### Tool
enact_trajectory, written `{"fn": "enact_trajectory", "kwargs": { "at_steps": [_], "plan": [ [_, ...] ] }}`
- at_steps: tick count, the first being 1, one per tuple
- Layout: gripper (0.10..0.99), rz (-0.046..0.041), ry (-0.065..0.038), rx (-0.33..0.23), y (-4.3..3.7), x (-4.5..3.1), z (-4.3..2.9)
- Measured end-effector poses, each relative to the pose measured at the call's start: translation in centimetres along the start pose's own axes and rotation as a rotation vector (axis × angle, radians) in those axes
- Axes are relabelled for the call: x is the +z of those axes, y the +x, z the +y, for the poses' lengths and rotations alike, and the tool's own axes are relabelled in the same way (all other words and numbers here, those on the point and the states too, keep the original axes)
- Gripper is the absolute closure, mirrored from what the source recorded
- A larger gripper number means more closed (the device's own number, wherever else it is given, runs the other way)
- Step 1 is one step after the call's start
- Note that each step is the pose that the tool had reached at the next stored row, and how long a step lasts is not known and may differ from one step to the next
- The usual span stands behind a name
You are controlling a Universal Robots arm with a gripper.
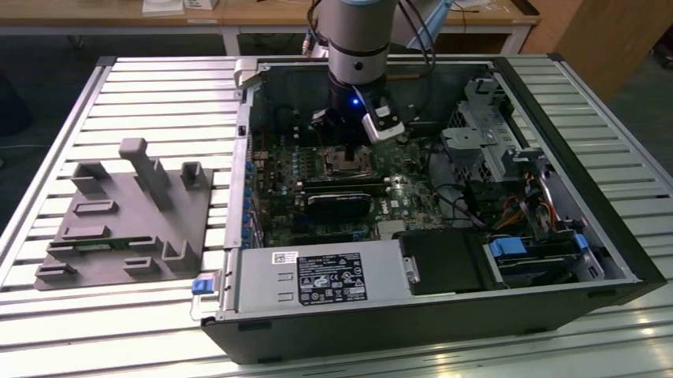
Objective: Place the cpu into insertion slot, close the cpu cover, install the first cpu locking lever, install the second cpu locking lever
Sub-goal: 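Close the cpu cover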
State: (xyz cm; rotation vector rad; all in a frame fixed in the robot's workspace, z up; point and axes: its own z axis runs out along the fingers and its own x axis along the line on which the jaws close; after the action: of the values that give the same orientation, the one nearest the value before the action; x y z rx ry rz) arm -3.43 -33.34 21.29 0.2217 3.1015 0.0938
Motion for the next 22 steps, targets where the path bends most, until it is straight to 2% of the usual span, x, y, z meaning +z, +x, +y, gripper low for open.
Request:
{"fn": "enact_trajectory", "kwargs": {
  "at_steps": [6,22],
  "plan": [
    [0.98,0.0024,-0.002,-0.037,0.76,0.09,-0.16],
    [0.98,0.0027,-0.002,-0.041,2.83,0.52,-0.48]
  ]
}}
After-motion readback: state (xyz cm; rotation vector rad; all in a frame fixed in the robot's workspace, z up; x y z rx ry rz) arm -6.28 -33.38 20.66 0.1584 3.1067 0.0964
